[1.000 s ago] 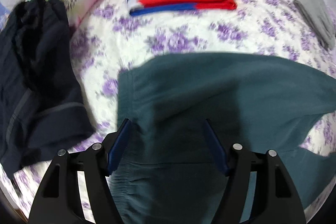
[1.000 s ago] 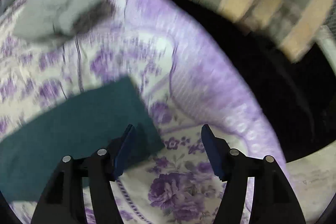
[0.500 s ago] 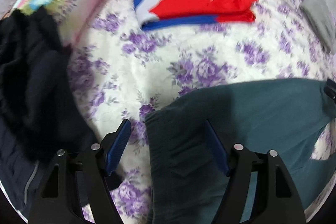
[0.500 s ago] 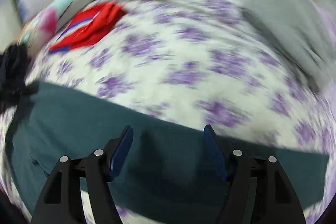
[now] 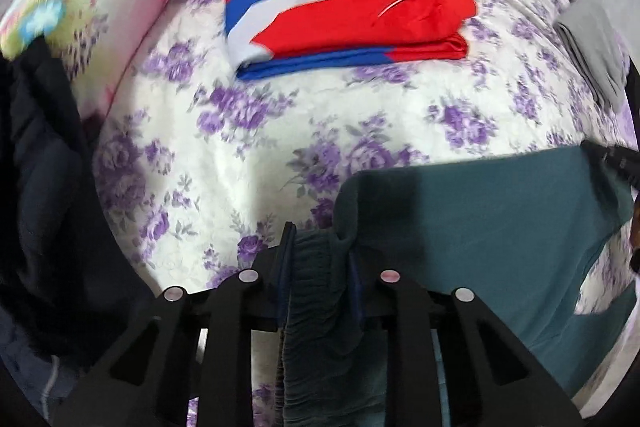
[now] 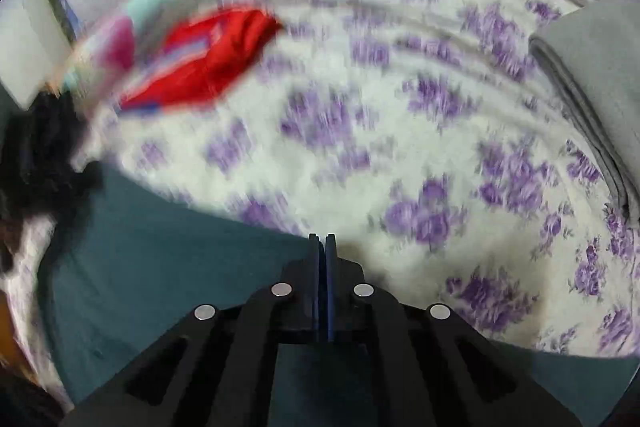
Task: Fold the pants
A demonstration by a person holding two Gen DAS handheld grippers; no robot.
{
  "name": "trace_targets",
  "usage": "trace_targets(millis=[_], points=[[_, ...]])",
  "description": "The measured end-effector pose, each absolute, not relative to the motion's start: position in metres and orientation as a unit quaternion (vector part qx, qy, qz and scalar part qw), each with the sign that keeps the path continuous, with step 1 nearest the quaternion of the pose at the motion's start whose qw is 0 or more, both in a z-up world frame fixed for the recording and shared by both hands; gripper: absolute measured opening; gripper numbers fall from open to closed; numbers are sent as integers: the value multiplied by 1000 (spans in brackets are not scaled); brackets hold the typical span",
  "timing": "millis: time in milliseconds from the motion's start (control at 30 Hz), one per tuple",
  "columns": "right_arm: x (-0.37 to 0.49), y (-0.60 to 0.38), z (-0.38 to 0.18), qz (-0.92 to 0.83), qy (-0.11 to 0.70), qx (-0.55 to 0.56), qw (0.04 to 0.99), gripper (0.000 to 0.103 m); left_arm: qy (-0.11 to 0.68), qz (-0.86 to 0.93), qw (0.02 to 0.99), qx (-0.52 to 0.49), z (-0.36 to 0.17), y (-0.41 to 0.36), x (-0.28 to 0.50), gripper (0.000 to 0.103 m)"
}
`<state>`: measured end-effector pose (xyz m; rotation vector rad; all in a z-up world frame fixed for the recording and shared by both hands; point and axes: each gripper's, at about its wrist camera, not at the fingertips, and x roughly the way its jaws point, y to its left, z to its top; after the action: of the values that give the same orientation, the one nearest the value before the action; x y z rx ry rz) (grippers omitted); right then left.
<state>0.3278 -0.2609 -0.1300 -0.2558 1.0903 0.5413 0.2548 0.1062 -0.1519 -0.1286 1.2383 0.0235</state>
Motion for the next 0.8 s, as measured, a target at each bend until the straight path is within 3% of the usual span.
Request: trace_targets(millis=[67,100,133,167,200,233,433,467,533,567,600,633,667,800], points=[[321,-264,-130,249,506,-118,818,19,581,8,812,-58,-154,104,254,23],[319,-270,-123,248,498,-97,825,38,581,6,812,-56,-153,105,254,27],[317,-273,-118,247,489,-88,832,47,580,5,813,-52,-152,104,253,28],[315,-275,-115,244,480,-92,838,54,579,7,814,-48,-151,104,251,38],[313,-277,-112,244,475,-110,838,54,578,10,815,-42,-149,105,251,49],[313,-276,-113,246,478,-124,834,54,573,11,819,-37,-147,105,252,51],[320,-274,-133,264,501,-169,806,54,591,-14,807,6,-155,105,265,54],[323,-271,-139,263,503,-169,806,53,595,-17,804,16,-158,105,267,54],[324,-270,-141,270,506,-164,803,43,595,-25,803,27,-161,101,273,54],[326,-267,-141,277,507,-158,801,28,594,-32,803,29,-161,99,276,44],[327,-267,-139,283,511,-147,798,11,595,-47,802,26,-161,96,278,25],[327,-268,-137,286,515,-136,796,5,594,-57,802,23,-159,94,279,16],[328,-267,-134,285,514,-132,798,4,593,-60,803,19,-156,93,280,4],[308,-289,-95,304,491,-72,813,4,570,-67,819,1,-122,98,266,2]])
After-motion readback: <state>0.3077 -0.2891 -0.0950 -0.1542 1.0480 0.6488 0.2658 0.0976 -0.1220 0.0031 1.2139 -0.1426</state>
